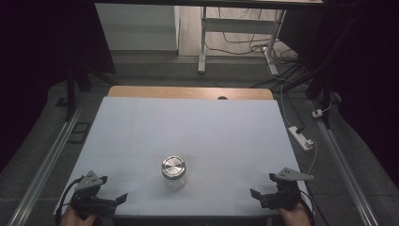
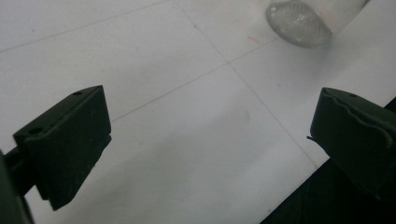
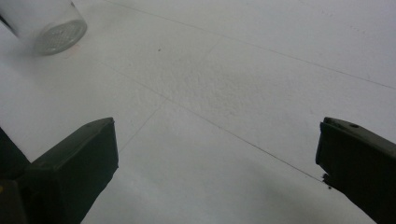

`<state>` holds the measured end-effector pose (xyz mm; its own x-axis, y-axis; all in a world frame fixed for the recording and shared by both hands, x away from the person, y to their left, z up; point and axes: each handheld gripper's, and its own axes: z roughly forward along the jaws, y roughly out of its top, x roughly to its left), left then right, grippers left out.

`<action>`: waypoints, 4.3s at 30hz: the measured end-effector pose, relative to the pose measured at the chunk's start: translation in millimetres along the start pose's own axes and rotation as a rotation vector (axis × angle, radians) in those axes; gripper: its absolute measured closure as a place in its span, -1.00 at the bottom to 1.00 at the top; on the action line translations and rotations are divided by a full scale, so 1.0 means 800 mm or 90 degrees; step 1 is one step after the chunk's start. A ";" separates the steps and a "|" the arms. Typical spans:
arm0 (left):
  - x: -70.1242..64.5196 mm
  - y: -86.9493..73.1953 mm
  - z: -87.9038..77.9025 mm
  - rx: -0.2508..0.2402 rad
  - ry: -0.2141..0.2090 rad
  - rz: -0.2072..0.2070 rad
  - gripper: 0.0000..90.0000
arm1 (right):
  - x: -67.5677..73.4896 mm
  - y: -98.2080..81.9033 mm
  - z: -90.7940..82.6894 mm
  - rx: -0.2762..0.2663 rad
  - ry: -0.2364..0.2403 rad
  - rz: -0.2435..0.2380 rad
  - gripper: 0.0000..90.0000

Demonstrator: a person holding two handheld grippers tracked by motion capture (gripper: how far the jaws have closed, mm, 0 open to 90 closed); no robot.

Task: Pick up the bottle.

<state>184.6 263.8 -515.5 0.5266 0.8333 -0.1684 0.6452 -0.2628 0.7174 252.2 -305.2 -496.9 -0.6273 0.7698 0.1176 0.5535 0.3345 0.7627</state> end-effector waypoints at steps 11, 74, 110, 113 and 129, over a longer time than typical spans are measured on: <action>-0.008 0.006 0.005 0.004 -0.005 0.036 -1.00 | 0.001 0.000 0.002 0.007 -0.001 -0.007 -1.00; -0.067 0.112 0.133 -0.003 -0.183 0.205 -1.00 | 0.002 0.001 0.005 0.021 0.007 -0.016 -1.00; -0.087 0.127 0.151 0.001 -0.160 0.273 -0.65 | 0.003 0.002 0.005 0.023 0.008 -0.026 -1.00; -0.086 0.132 0.147 -0.008 -0.164 0.268 -0.65 | 0.003 0.002 0.005 0.023 0.008 -0.025 -1.00; -0.097 0.172 0.131 -0.008 -0.192 0.314 -0.65 | 0.002 0.002 0.005 0.022 0.009 -0.021 -1.00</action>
<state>290.7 112.2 -474.7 0.8995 0.4369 0.0042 0.2773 -0.5783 0.7673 253.7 -301.2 -498.1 -0.6531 0.7505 0.1012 0.5505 0.3787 0.7440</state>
